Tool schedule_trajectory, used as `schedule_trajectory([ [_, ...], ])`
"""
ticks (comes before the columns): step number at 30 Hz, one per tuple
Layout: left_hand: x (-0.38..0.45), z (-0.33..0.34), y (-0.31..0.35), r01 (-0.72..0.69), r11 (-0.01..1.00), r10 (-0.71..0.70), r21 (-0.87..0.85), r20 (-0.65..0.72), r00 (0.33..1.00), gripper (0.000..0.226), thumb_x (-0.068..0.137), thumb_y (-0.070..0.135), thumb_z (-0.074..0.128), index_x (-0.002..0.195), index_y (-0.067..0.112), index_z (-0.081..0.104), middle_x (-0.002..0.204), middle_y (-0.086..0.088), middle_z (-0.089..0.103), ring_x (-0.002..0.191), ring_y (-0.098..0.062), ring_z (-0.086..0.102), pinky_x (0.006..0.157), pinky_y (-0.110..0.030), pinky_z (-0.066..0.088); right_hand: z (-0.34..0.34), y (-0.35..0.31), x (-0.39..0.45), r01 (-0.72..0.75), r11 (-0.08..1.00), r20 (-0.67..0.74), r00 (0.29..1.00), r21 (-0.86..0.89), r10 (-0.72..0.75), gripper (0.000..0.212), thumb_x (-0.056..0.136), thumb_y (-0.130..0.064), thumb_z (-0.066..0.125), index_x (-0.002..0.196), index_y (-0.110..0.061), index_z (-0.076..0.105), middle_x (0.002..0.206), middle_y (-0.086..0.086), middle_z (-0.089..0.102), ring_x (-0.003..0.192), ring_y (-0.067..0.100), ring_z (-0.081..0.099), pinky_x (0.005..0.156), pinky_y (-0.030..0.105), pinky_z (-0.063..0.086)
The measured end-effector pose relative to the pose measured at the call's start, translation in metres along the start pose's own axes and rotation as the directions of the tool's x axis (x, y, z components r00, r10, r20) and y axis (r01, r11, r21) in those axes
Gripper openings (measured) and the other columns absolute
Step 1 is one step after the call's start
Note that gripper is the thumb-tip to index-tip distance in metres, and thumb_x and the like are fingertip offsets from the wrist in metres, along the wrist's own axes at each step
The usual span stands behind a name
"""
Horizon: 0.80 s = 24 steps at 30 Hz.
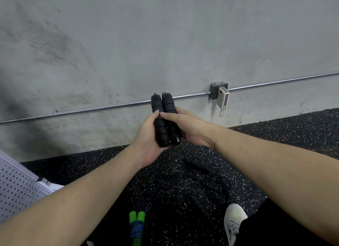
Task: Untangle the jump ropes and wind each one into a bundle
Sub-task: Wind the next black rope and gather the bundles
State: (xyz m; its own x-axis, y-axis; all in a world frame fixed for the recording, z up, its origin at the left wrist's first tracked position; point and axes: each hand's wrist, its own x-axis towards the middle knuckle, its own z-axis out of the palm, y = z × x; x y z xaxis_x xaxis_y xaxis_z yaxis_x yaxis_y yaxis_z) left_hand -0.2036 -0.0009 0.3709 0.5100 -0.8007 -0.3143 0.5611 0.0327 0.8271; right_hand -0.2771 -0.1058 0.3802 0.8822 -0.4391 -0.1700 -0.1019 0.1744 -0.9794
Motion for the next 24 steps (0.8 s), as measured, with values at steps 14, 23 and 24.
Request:
schedule_trajectory([
  [14, 0.003, -0.042, 0.026, 0.178, 0.983, -0.183, 0.053, 0.100, 0.978, 0.045, 0.088, 0.045, 0.067, 0.118, 0.012, 0.070, 0.098, -0.012, 0.069, 0.076, -0.024, 0.065, 0.075, -0.042, 0.056, -0.011, -0.002, 0.017, -0.027, 0.441, -0.127, 0.972, -0.897, -0.197, 0.065, 0.099, -0.067, 0.028, 0.061, -0.020, 0.050, 0.056, -0.005, 0.052, 0.055, 0.015, 0.051, 0.055, 0.029, 0.037],
  [23, 0.007, -0.070, 0.049, 0.219, 0.903, -0.299, 0.370, 0.174, 0.938, 0.045, 0.086, 0.040, 0.065, 0.129, 0.026, 0.061, 0.115, -0.007, 0.071, 0.084, -0.022, 0.068, 0.087, -0.056, 0.054, -0.040, 0.006, 0.068, 0.307, 0.605, 0.077, 0.924, -0.735, -0.375, 0.046, 0.109, -0.044, 0.026, 0.120, -0.016, 0.061, 0.129, -0.006, 0.059, 0.118, 0.010, 0.049, 0.110, 0.029, 0.032],
  [24, 0.009, -0.072, 0.051, 0.222, 0.896, -0.306, 0.386, 0.172, 0.936, 0.042, 0.086, 0.040, 0.065, 0.126, 0.028, 0.062, 0.115, -0.006, 0.071, 0.085, -0.022, 0.067, 0.084, -0.052, 0.055, -0.040, 0.007, 0.070, 0.268, 0.621, 0.071, 0.944, -0.737, -0.323, 0.053, 0.108, -0.049, 0.023, 0.112, -0.015, 0.064, 0.124, -0.006, 0.063, 0.115, 0.012, 0.052, 0.109, 0.030, 0.033],
])
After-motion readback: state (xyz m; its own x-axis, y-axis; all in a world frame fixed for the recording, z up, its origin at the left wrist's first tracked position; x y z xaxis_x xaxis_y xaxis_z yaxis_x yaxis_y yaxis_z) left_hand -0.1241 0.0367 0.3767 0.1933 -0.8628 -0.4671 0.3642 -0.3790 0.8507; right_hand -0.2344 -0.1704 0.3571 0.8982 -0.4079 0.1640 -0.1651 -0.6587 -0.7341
